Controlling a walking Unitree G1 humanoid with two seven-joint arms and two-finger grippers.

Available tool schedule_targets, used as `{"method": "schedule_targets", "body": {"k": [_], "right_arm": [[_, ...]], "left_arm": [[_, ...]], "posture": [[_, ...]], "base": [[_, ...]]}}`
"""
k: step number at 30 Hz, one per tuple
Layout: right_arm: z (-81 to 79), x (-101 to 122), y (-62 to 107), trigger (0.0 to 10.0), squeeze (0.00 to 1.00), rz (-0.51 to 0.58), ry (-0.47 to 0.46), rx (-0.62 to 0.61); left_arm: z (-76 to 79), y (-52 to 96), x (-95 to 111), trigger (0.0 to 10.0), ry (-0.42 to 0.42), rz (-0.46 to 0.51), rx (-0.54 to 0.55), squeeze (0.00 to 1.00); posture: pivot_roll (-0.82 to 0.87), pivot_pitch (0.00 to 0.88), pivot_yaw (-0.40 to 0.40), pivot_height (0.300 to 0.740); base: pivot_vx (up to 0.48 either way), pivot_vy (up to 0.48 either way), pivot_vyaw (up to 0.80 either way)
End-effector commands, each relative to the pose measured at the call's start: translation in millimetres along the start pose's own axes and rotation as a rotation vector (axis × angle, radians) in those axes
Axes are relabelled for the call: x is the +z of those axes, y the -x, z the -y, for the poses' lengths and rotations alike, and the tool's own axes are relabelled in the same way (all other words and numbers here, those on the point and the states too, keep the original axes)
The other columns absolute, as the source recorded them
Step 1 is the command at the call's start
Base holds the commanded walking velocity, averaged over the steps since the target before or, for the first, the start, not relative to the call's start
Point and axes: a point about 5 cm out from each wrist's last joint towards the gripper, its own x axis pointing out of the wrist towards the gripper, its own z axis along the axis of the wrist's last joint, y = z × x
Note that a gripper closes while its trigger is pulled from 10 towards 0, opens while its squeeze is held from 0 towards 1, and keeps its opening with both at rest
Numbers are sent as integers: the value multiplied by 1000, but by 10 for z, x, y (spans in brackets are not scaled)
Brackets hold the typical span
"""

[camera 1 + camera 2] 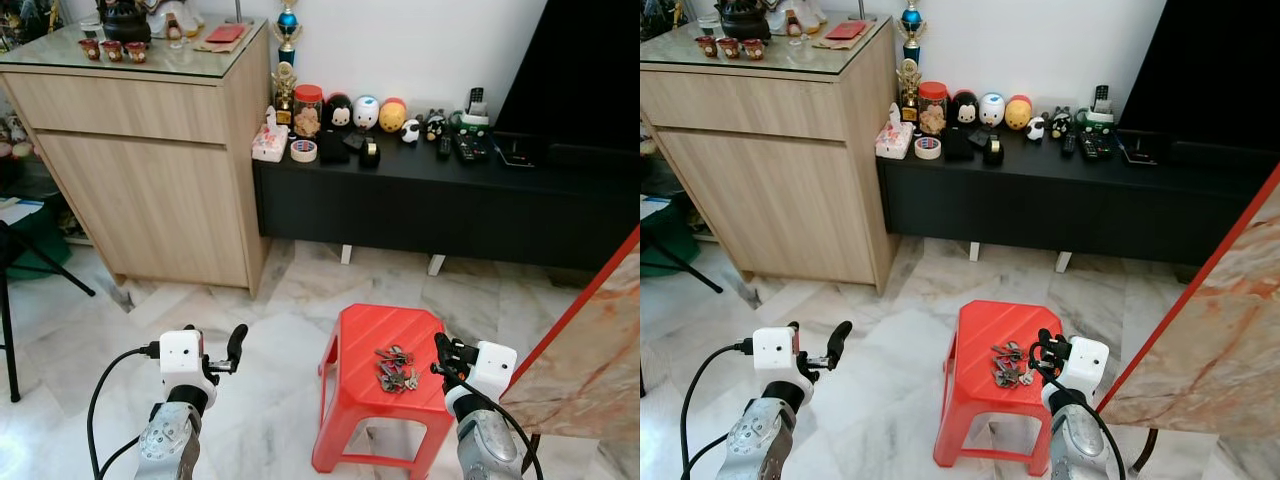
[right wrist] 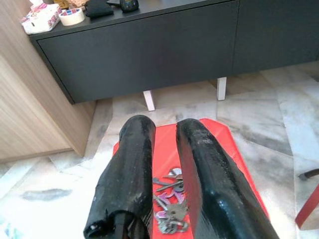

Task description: Hang keys on a hook

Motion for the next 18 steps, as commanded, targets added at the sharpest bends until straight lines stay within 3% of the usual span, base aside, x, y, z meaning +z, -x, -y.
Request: {"method": "schedule_targets", "body": {"k": [1,13,18], "right_arm": [[-5,43,-25,10000,0,11,-6,-1],[-45,33,-42,10000,0,1,-14,9],[-49,39,-48,10000,0,2,-16,9]], "left_arm": [[20,-13,9,10000,11,-4,-10,0],[77,-37,41,10000,-1,4,-32,0],[103,-44,50,10000,-16,9,-43,0]], "posture": [[-10,16,-55,740],[-4,24,-56,740],[-2,25,-56,740]], "base": [[0,315,0],[0,355,0],[0,0,0]]}}
